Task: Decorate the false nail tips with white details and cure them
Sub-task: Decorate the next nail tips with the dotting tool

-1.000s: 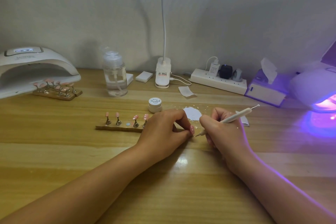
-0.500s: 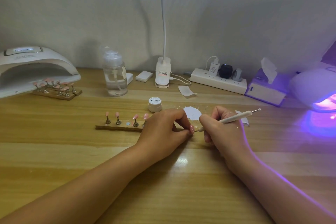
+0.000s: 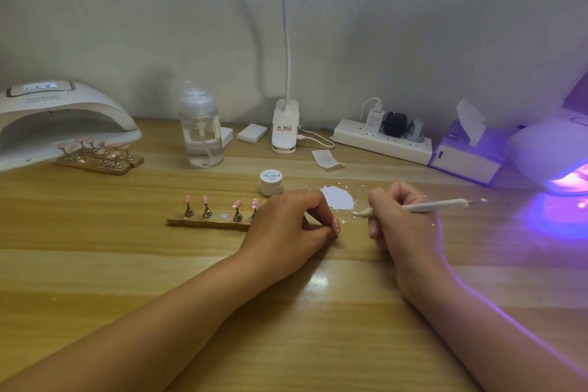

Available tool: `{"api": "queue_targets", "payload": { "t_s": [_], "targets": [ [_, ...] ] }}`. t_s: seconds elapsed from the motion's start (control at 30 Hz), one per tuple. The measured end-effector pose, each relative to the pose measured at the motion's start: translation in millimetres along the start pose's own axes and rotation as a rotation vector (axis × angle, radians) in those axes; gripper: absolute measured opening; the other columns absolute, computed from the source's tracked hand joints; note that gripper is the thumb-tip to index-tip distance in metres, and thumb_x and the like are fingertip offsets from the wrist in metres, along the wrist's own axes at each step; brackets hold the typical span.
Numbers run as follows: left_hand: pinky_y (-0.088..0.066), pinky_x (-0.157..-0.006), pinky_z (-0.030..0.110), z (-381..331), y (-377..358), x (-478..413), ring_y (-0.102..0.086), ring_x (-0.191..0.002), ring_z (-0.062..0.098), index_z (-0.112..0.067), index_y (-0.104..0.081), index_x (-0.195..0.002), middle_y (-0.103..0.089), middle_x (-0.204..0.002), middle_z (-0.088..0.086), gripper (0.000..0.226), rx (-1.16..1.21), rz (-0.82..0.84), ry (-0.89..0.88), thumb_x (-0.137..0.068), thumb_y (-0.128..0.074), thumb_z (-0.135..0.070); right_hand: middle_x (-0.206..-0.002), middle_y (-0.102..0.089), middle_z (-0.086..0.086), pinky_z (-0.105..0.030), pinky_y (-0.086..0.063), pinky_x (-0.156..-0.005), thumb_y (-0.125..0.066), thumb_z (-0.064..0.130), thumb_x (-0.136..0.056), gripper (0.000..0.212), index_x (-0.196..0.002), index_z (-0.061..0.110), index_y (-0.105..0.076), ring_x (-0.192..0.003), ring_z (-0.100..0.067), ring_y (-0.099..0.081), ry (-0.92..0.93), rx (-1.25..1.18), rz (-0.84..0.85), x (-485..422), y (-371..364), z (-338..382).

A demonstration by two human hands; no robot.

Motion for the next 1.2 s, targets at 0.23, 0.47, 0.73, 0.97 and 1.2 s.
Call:
{"api": "queue_targets", "payload": {
  "t_s": [0.23,0.47,0.73,0.97,1.2],
  "targets": [
    [-0.03,-0.057,0.013,1,-2,0,-0.056,-0.06,-0.004,-0.033,-0.065,-0.075,-0.067,-0.081,-0.024,0.013,0.004,0.017,0.003,-0.082,-0.075,-0.028,-0.066,-0.067,0.004,-0.017,-0.043,-0.049,-0.073,0.037,-0.089,0.022,-0.087,0.024,-0.056,-0.051,-0.007,-0.058,0.265,0.045,-0.081,3,9,26],
    [-0.032,-0.058,0.016,-1,-1,1,-0.056,-0.06,-0.003,-0.036,-0.063,-0.076,-0.066,-0.084,-0.024,0.017,-0.004,0.015,-0.001,-0.083,-0.074,-0.025,-0.103,-0.074,0.005,-0.02,-0.05,-0.046,-0.049,0.012,-0.103,0.021,-0.114,0.022,-0.064,-0.056,-0.012,-0.068,0.196,0.038,-0.042,-7,12,20],
    [-0.031,-0.059,0.018,-2,-1,2,-0.056,-0.06,-0.003,-0.035,-0.063,-0.076,-0.066,-0.085,-0.023,0.015,-0.003,0.023,0.001,-0.083,-0.073,-0.026,-0.09,-0.061,-0.012,-0.019,-0.046,-0.041,-0.075,0.014,-0.088,0.03,-0.106,0.009,-0.051,-0.048,-0.007,-0.06,0.058,-0.207,-0.228,-12,29,8],
    [-0.031,-0.058,0.013,-4,-1,2,-0.057,-0.062,-0.002,-0.035,-0.063,-0.076,-0.066,-0.086,-0.022,0.015,-0.02,0.022,-0.005,-0.084,-0.073,-0.026,-0.042,-0.045,0.009,-0.021,-0.039,-0.039,-0.064,0.029,-0.096,0.035,-0.071,0.019,-0.041,-0.038,-0.008,-0.047,0.005,-0.181,-0.219,-15,33,-1],
    [-0.035,-0.061,0.02,-3,0,2,-0.057,-0.062,-0.001,-0.035,-0.063,-0.078,-0.065,-0.087,-0.02,0.014,-0.037,0.016,-0.007,-0.084,-0.073,-0.027,-0.072,-0.075,0.0,-0.023,-0.048,-0.045,-0.058,0.042,-0.097,0.026,-0.086,0.021,-0.068,-0.054,-0.012,-0.067,0.0,0.068,0.014,-13,8,0]
  ]
}}
Point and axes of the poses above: each hand's wrist, its own x-axis away from the middle knuckle, its own y-axis out of the back of the hand, z = x × y, the point moved 8 cm from there along -x, towards the middle knuckle
